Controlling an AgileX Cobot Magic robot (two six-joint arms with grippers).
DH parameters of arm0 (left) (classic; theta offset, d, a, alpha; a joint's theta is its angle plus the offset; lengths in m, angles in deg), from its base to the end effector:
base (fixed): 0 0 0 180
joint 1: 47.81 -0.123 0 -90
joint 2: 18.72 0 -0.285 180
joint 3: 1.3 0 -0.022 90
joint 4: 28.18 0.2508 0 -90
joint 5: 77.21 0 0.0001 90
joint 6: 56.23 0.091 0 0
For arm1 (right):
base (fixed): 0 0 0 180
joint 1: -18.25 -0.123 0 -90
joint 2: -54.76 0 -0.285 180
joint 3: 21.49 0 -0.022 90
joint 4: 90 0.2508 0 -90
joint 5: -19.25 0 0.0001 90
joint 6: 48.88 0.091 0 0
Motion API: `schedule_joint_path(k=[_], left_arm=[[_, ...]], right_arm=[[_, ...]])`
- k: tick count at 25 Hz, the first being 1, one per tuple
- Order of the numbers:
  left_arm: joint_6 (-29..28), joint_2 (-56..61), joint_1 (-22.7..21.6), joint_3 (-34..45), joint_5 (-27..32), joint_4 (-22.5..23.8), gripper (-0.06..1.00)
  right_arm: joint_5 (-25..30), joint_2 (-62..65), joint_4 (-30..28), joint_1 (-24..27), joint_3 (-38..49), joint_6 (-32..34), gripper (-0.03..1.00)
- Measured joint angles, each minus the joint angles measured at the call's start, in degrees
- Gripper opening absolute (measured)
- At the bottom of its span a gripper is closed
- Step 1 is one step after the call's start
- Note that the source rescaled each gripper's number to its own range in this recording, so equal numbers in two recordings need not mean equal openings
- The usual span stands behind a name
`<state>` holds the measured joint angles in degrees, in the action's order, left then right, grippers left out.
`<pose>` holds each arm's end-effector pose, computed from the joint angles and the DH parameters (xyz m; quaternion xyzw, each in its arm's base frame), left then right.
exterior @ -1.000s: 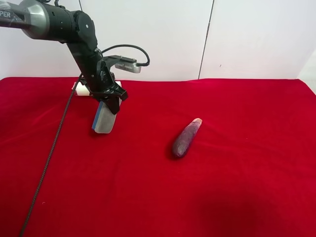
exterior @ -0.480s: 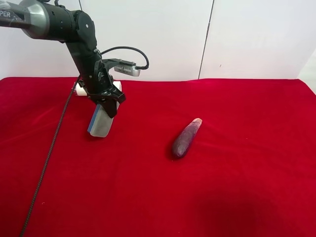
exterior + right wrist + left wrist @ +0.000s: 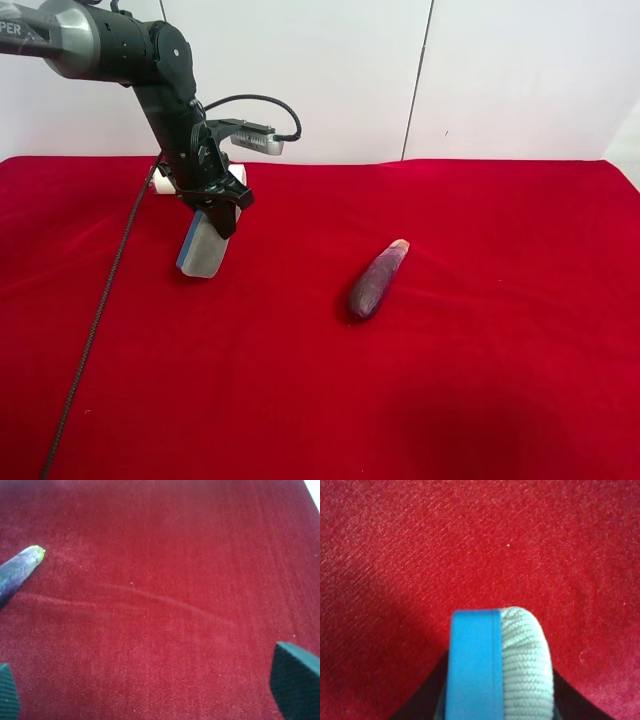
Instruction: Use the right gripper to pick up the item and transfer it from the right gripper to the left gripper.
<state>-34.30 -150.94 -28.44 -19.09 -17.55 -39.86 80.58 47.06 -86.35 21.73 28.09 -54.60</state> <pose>0.4088 -0.1606 0.1613 0.3066 0.9462 -0.0892 0.0533 -0.0032 0.0053 0.2717 -0.0179 0.8593 -0.0092 0.5111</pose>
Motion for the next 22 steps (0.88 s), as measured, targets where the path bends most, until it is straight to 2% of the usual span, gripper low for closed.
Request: schedule_joint_path(k=[4, 5, 6, 8, 9, 11, 14, 22], left_arm=[[-0.18, 0.00, 0.00, 0.00, 0.46, 0.00, 0.01], [-0.19, 0.00, 0.00, 0.00, 0.75, 0.00, 0.06], [-0.19, 0.00, 0.00, 0.00, 1.03, 0.01, 0.17], [-0.19, 0.00, 0.00, 0.00, 1.31, 0.06, 0.60], [-0.25, 0.00, 0.00, 0.00, 1.31, 0.06, 0.78], [-0.36, 0.00, 0.00, 0.00, 1.31, 0.06, 0.93], [-0.41, 0.00, 0.00, 0.00, 1.31, 0.06, 0.98], [-0.41, 0.00, 0.00, 0.00, 1.31, 0.06, 1.00]], right_arm=[[0.00, 0.00, 0.00, 0.00, 0.00, 0.00, 1.00], [0.00, 0.00, 0.00, 0.00, 0.00, 0.00, 1.00], [0.00, 0.00, 0.00, 0.00, 0.00, 0.00, 1.00], [0.00, 0.00, 0.00, 0.00, 0.00, 0.00, 1.00], [0.00, 0.00, 0.00, 0.00, 0.00, 0.00, 1.00], [0.00, 0.00, 0.00, 0.00, 0.00, 0.00, 1.00], [0.00, 0.00, 0.00, 0.00, 0.00, 0.00, 1.00], [0.00, 0.00, 0.00, 0.00, 0.00, 0.00, 1.00]])
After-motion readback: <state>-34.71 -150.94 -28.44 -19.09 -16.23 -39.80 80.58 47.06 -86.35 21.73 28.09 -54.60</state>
